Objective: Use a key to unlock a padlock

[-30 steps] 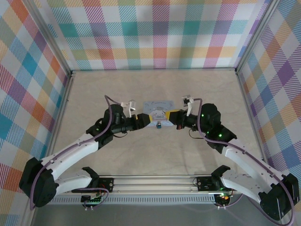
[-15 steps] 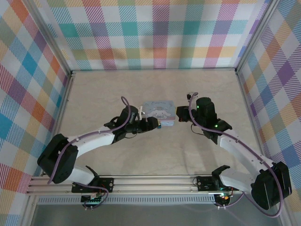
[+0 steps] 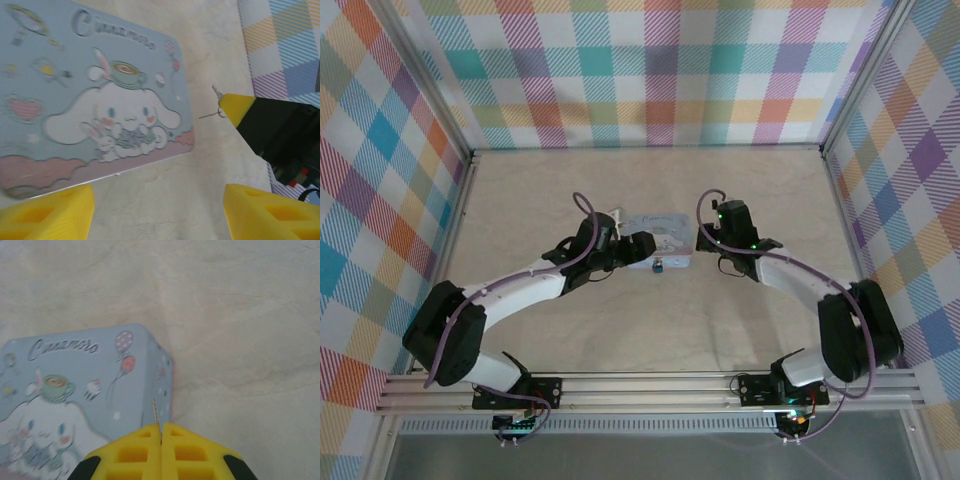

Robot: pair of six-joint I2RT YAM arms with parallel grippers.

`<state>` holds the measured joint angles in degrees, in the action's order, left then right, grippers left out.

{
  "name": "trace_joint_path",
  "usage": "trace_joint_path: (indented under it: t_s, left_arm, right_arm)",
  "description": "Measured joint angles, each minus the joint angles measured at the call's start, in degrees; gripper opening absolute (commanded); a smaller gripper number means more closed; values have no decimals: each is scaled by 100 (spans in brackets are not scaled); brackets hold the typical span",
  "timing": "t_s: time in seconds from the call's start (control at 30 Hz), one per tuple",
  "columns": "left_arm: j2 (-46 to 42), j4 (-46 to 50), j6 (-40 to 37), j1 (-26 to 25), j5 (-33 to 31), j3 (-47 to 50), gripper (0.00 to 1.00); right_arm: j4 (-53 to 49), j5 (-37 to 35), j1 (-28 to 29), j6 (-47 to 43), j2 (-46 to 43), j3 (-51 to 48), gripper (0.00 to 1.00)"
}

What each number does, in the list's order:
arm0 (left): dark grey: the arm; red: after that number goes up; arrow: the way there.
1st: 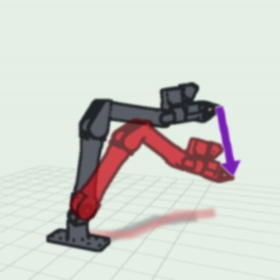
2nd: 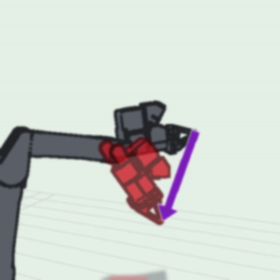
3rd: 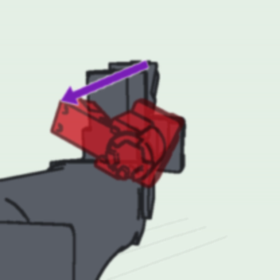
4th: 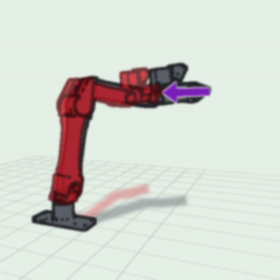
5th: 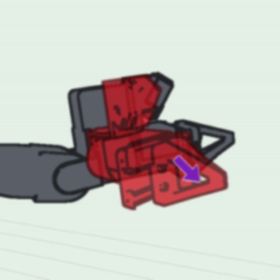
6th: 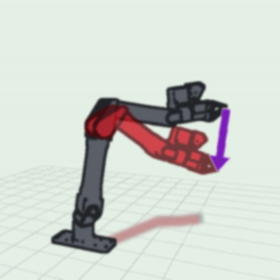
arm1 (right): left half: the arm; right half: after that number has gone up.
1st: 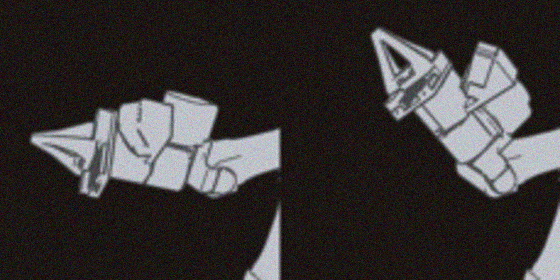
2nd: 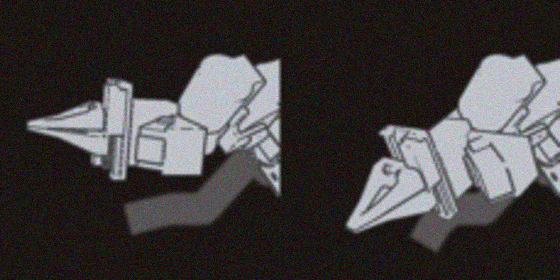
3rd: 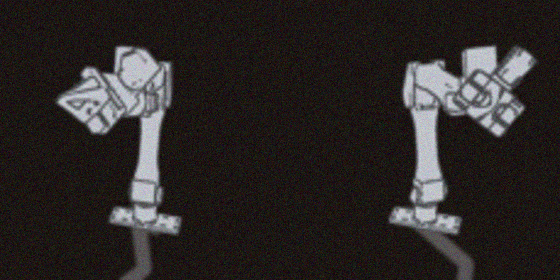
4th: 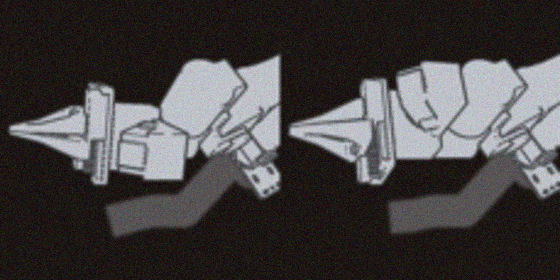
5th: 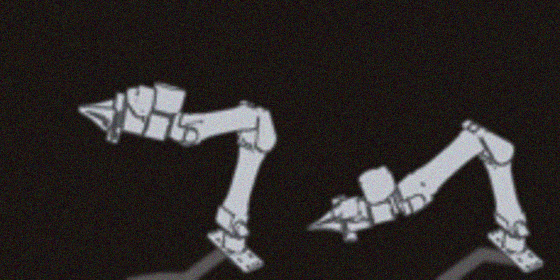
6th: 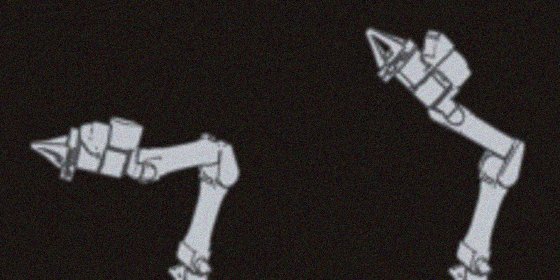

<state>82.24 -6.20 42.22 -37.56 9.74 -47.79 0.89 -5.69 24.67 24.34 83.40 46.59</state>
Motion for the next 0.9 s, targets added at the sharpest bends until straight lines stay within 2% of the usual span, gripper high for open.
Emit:
trace_joint_path:
  t_s: [0.17, 0.33, 0.63, 0.9]
  left_arm:
    - [-358, 188, -2, 319, -321, 321, 72]
    - [-354, 254, -4, 463, -365, 391, 74]
    - [293, 109, -4, 752, -181, 348, 74]
    - [800, -146, -2, 787, 22, 52, 74]
  right_arm:
    - [203, -120, -199, -92, 852, 603, 0]
    - [297, -116, -308, -245, 1659, 1394, 0]
    - [46, 415, -378, -476, 2959, 2830, 0]
    - [-234, 975, -376, -579, 3206, 3080, 0]
